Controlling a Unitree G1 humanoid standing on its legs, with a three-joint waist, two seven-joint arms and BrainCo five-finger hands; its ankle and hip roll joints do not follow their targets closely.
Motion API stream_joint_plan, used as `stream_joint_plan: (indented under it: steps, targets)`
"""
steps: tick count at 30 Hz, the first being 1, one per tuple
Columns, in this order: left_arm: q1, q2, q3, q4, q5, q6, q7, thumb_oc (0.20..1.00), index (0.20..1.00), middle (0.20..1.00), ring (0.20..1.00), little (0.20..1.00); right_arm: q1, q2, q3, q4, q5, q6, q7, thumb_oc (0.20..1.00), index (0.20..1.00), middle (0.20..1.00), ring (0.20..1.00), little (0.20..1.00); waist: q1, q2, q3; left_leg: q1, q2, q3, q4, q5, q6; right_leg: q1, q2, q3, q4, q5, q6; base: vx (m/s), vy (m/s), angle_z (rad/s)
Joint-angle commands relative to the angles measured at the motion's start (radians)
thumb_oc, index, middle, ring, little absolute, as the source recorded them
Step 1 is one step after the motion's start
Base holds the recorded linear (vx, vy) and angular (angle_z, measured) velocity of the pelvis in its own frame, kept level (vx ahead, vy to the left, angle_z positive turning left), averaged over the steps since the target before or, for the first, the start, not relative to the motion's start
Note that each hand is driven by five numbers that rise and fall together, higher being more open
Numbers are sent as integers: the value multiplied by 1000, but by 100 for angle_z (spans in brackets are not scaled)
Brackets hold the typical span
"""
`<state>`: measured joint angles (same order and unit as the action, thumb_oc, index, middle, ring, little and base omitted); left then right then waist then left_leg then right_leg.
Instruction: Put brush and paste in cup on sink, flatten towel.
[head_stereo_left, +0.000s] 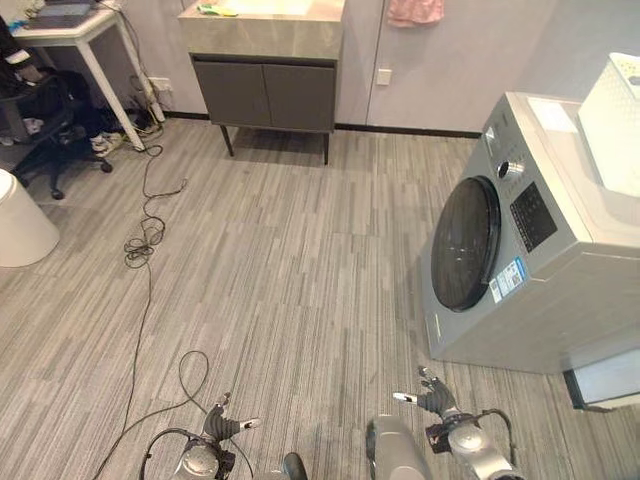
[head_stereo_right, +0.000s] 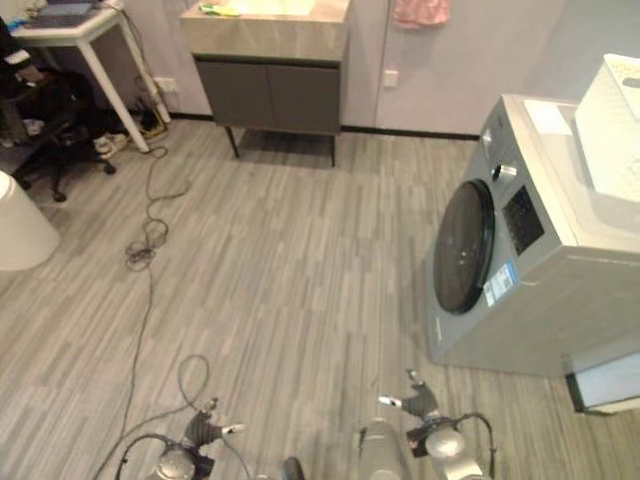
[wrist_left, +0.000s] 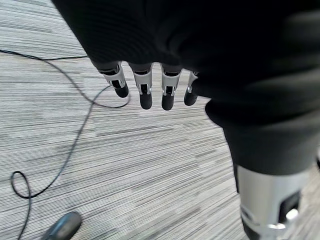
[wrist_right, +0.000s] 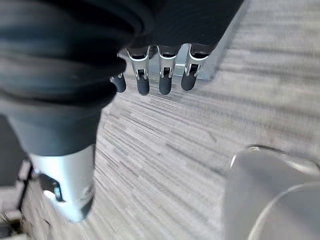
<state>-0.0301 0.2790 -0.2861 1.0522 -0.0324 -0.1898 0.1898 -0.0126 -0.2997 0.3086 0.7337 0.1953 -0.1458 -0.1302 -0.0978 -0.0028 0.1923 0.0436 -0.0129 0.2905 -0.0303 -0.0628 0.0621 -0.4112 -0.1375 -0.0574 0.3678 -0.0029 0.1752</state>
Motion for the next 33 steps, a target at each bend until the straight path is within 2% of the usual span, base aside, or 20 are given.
stream_joint_plan:
  steps: [1, 4, 7, 9, 11, 12, 13, 15, 18, 19, 20, 21, 22, 23, 24, 25, 26, 28, 30, 33]
  targets:
    - [-60, 7, 3, -15, -9, -18, 17, 1000, 1000, 1000, 1000, 1000, -41, -40, -24, -61, 49, -43, -11, 1000, 1000, 1000, 1000, 1000, -57, 7, 26, 124, -43, -15, 25, -83, -61, -5, -11, 25, -308, 198, 10, 322, -58, 18]
    - [-73, -2, 16, -19, -15, -20, 36, 1000, 1000, 1000, 1000, 1000, -26, -50, -16, -89, -8, -31, -16, 1000, 1000, 1000, 1000, 1000, -81, 12, 32, 193, -35, -39, 10, -109, -81, -20, -8, 8, -351, 225, 26, 452, -126, 16]
    - [-78, -11, 7, -54, -18, -24, 73, 1000, 1000, 1000, 1000, 1000, -3, -78, -15, -108, -66, -34, -43, 1000, 1000, 1000, 1000, 1000, -103, 24, 10, 213, -6, -81, 41, -104, -108, 12, 28, 42, -330, 244, 1, 468, -256, 37]
    - [-87, -32, 2, -54, -52, -22, 85, 1000, 1000, 1000, 1000, 1000, -3, -99, -9, -103, -79, -32, -49, 1000, 1000, 1000, 1000, 1000, -114, 41, -4, 188, 27, -104, 123, -42, -138, 23, 69, 48, -295, 225, -29, 424, -299, 87]
    - [-97, -53, -3, -51, -85, -16, 75, 1000, 1000, 1000, 1000, 1000, -5, -125, 5, -94, -131, -26, -49, 1000, 1000, 1000, 1000, 1000, -107, 55, -7, 108, 85, -102, 368, 141, -194, 83, 102, 20, -286, 175, -88, 384, -314, 68]
    - [-97, -52, -2, -51, -85, -16, 75, 1000, 1000, 1000, 1000, 1000, -5, -125, 6, -94, -131, -26, -49, 1000, 1000, 1000, 1000, 1000, -109, 53, -10, 104, 82, -105, 368, 144, -194, 81, 99, 19, -287, 177, -89, 414, -466, 17]
    - [-112, -49, -34, -81, -81, -11, 61, 1000, 1000, 1000, 1000, 1000, -14, -140, 21, -78, -169, -19, -65, 1000, 1000, 1000, 1000, 1000, -86, 22, 9, -17, 133, -73, 607, 220, -209, 149, 96, 9, -297, 127, -137, 374, -443, -1]
    - [-141, -56, -50, -80, -90, -11, 75, 1000, 1000, 1000, 1000, 1000, -22, -146, 34, -59, -187, -10, -81, 1000, 1000, 1000, 1000, 1000, -63, -2, 32, -81, 197, 1, 688, 218, -205, 209, 105, 2, -290, 70, -165, 459, -443, 5]
    - [-161, -63, -62, -71, -76, -11, 90, 1000, 1000, 1000, 1000, 1000, -46, -157, 72, -10, -262, 8, -97, 1000, 1000, 1000, 1000, 1000, -31, -24, 41, -212, 250, 150, 600, 166, -194, 298, 97, -17, -290, 23, -158, 468, -175, 10]
    - [-160, -63, -61, -69, -69, -10, 96, 1000, 1000, 1000, 1000, 1000, -47, -161, 80, -2, -285, 10, -98, 1000, 1000, 1000, 1000, 1000, -29, -18, 37, -238, 277, 181, 537, 167, -223, 332, 104, -23, -289, -12, -144, 465, -48, 11]
    - [-156, -63, -58, -64, -58, -8, 99, 1000, 1000, 1000, 1000, 1000, -44, -160, 85, 0, -294, 10, -97, 1000, 1000, 1000, 1000, 1000, -24, -22, 34, -256, 289, 207, 444, 204, -205, 339, 105, -22, -288, -13, -144, 385, 8, 17]
    - [-155, -63, -60, -64, -58, -8, 99, 1000, 1000, 1000, 1000, 1000, -42, -160, 85, 1, -294, 10, -98, 1000, 1000, 1000, 1000, 1000, -24, -22, 33, -246, 283, 192, 448, 185, -224, 353, 102, -19, -286, -33, -138, 310, 66, 7]
    - [-153, -62, -51, -52, -51, -6, 108, 1000, 1000, 1000, 1000, 1000, -39, -161, 92, 6, -305, 7, -97, 1000, 1000, 1000, 1000, 1000, -20, -19, 30, -257, 267, 178, 310, 209, -217, 364, 103, -11, -276, -52, -130, 557, 180, -9]
    - [-148, -64, -41, -26, -39, -8, 118, 1000, 1000, 1000, 1000, 1000, -52, -166, 138, 39, -394, 5, -105, 1000, 1000, 1000, 1000, 1000, 8, -1, 31, -270, 251, 91, 73, 299, -197, 400, 123, 4, -266, -69, -122, 485, 166, -17]
    - [-148, -64, -40, -26, -39, -8, 118, 1000, 1000, 1000, 1000, 1000, -53, -165, 139, 40, -395, 4, -106, 1000, 1000, 1000, 1000, 1000, 5, -3, 33, -264, 247, 91, 65, 304, -197, 404, 121, 2, -265, -71, -121, 675, 217, -38]
    - [-140, -72, -21, -12, -57, -10, 125, 1000, 1000, 1000, 1000, 1000, -67, -176, 169, 52, -457, 11, -105, 1000, 1000, 1000, 1000, 1000, 17, 2, 23, -292, 273, 60, -52, 328, -206, 433, 115, 22, -258, -101, -113, 545, 154, -48]
    - [-140, -77, -11, -8, -73, -12, 121, 1000, 1000, 1000, 1000, 1000, -69, -177, 167, 60, -454, 11, -101, 1000, 1000, 1000, 1000, 1000, 14, -1, 15, -322, 301, 73, -57, 312, -223, 454, 104, 25, -254, -119, -108, 510, 149, -47]
    - [-127, -68, -3, -15, -76, -13, 112, 1000, 1000, 1000, 1000, 1000, -67, -173, 170, 77, -445, 13, -82, 1000, 1000, 1000, 1000, 1000, 22, 0, -1, -325, 333, 115, -57, 339, -220, 489, 105, 39, -248, -134, -99, 558, 149, -34]
    - [-114, -63, 5, -19, -78, -14, 108, 1000, 1000, 1000, 1000, 1000, -66, -168, 177, 76, -450, 14, -74, 1000, 1000, 1000, 1000, 1000, 30, 1, -19, -294, 325, 136, -57, 340, -214, 524, 102, 59, -248, -163, -90, 542, 159, -49]
    - [-99, -52, 4, -31, -74, -16, 112, 1000, 1000, 1000, 1000, 1000, -64, -150, 191, 93, -469, 20, -69, 1000, 1000, 1000, 1000, 1000, 66, -11, -54, -307, 281, 102, -15, 367, -199, 582, 49, 88, -232, -171, -69, 585, 287, -72]
